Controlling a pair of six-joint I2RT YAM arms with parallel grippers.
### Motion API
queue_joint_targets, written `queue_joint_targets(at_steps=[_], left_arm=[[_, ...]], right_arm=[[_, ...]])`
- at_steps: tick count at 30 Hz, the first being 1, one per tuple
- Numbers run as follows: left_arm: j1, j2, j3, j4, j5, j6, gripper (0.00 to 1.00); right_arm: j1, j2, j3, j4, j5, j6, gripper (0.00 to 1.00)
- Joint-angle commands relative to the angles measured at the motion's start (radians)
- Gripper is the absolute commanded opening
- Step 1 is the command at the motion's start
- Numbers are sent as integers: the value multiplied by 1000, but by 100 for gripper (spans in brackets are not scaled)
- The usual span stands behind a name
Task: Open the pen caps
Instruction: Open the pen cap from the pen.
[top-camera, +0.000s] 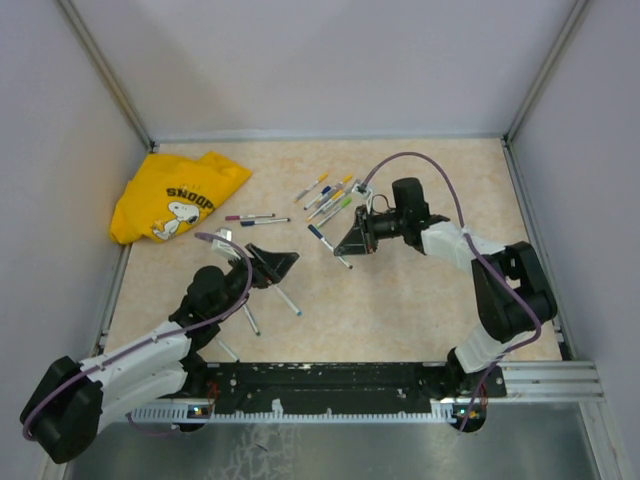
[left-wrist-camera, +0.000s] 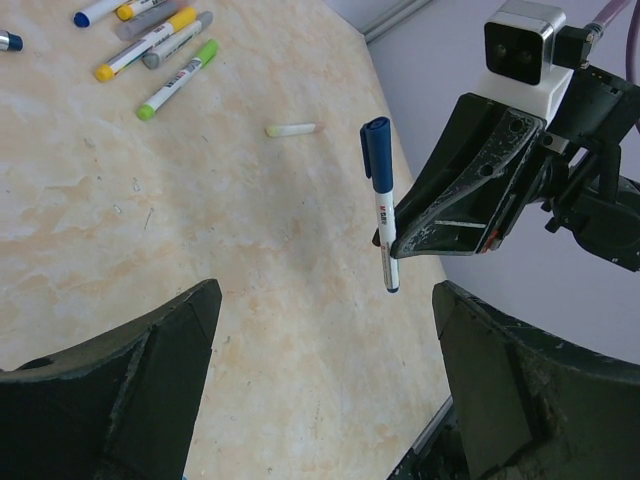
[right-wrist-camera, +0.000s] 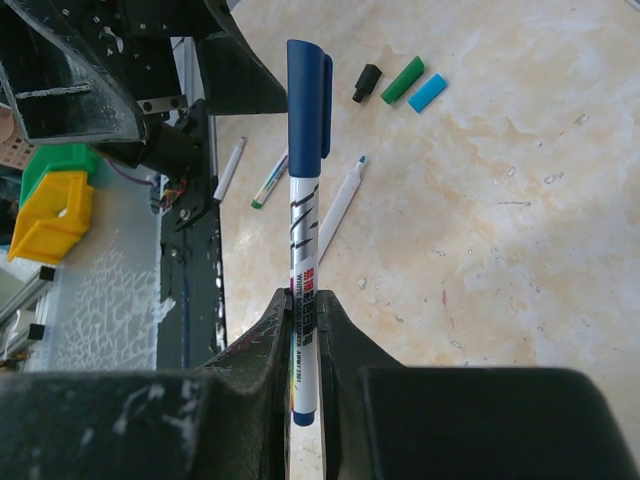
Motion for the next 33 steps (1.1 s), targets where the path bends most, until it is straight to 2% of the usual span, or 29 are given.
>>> queue_joint_targets(at_steps=[1, 16, 27, 30, 33], left_arm=[[-8, 5, 33, 4, -20, -13, 92], [-20, 92, 113, -37, -76, -58, 92], [-55, 266, 237, -8, -116, -74, 91], [-61, 323, 269, 11, -122, -88, 86], [-70, 370, 295, 37, -110, -92, 77]], right_arm=[[11, 12, 49, 13, -1, -27, 0], [23, 17, 54, -2, 5, -37, 0], [37, 16, 62, -26, 16, -59, 0], [42, 16, 64, -32, 22, -68, 0], [46, 17, 68, -44, 30, -79, 0]])
